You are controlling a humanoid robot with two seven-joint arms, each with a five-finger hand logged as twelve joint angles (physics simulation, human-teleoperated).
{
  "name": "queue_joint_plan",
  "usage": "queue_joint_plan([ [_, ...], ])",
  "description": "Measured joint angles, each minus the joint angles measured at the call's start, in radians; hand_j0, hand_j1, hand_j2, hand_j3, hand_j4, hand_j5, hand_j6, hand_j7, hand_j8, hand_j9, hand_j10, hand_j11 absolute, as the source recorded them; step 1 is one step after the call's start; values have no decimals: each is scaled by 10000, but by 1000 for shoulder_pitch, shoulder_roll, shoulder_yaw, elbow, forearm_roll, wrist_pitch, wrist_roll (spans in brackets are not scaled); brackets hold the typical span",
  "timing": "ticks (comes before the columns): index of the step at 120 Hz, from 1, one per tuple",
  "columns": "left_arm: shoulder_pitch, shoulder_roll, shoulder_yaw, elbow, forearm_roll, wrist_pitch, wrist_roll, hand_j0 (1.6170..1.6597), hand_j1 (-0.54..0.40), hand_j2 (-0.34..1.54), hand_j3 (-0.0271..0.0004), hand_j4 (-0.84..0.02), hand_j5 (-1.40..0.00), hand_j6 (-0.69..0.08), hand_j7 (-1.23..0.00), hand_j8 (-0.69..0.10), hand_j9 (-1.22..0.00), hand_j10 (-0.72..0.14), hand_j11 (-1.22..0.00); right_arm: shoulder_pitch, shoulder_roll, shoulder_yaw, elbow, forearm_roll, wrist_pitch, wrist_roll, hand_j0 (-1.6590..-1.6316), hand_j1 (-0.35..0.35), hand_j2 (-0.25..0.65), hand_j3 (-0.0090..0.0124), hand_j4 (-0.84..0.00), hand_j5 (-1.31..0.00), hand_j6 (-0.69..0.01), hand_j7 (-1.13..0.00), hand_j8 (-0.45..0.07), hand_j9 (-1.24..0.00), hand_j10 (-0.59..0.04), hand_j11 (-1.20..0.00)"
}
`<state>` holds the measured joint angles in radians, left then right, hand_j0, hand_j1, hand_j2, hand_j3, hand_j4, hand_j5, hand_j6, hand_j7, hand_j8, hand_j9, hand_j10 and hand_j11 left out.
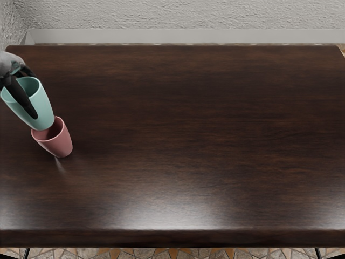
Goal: Pick up cup and place in cup with left hand
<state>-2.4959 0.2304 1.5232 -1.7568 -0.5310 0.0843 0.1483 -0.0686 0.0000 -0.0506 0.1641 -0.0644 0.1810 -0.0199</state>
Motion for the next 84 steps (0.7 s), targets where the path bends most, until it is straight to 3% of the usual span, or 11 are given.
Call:
queue_joint_plan([
  [40, 3, -3, -1, 0, 1, -4, 2, 16546, -1754, 2207, -1, -4131, -6744, -2075, -6822, -1858, -6749, -3323, -6558, 0, 0, 0, 0, 0, 0, 0, -16581, -3310, -32, 0, -150, -195, -150, -195, -151, -195, -151, -195],
  [61, 5, -3, -4, 2, 3, -4, 3, 16567, 918, 1054, 0, -1977, -3147, -1125, -3183, -1023, -3147, -1635, -3064, 0, 0, 0, 0, 0, 0, 0, -16581, -3310, -32, 0, -150, -195, -151, -195, -151, -195, -151, -195],
  [84, 1, 17, -4, 2, 4, -6, 3, 16575, 2406, 425, 0, -840, -1316, -508, -1330, -467, -1315, -705, -1283, 0, 0, 0, 0, 0, 0, 0, -16581, -3310, -31, 0, -151, -195, -151, -195, -152, -195, -152, -195],
])
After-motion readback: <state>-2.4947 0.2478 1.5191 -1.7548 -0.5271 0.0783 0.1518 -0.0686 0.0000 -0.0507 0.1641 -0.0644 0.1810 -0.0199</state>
